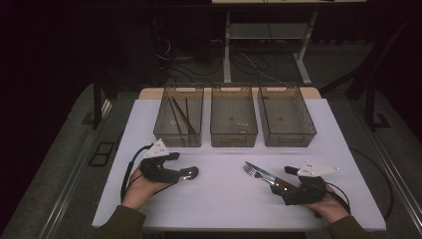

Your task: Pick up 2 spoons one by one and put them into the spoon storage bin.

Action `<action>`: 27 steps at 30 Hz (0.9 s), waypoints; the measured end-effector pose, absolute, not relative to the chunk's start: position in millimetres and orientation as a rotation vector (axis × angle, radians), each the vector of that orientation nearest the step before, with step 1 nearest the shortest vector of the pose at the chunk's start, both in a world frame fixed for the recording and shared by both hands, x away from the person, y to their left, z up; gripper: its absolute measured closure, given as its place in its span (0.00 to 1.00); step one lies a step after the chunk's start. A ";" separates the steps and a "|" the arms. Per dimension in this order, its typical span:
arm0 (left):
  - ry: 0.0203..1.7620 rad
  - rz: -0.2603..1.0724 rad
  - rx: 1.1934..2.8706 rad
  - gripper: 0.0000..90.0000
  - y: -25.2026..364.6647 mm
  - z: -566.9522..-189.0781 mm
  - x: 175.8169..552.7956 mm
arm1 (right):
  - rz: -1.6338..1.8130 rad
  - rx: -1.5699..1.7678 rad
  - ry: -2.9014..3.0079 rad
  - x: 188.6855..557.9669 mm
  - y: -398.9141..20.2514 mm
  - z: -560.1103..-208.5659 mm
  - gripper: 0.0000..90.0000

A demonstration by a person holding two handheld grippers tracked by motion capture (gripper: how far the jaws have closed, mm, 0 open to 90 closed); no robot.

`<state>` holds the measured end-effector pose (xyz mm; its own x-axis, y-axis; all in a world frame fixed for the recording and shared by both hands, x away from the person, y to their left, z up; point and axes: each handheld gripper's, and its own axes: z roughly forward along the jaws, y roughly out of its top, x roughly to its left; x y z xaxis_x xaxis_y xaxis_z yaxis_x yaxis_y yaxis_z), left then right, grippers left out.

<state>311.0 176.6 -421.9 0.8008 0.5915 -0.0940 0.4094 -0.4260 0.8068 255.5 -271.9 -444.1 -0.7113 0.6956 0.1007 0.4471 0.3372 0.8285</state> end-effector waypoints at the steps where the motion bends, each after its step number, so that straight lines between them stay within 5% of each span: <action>1: 0.738 0.252 2.087 0.31 175.5 -423.1 311.3 | 1.313 1.029 2.330 255.9 -272.5 -444.2 0.13; 16: 0.735 0.190 2.178 0.57 168.1 -436.6 319.2 | 1.300 1.024 2.337 255.3 -272.2 -444.2 0.13; 27: 0.720 0.194 2.231 0.60 161.7 -441.4 321.2 | 1.295 1.027 2.333 255.6 -273.0 -444.2 0.13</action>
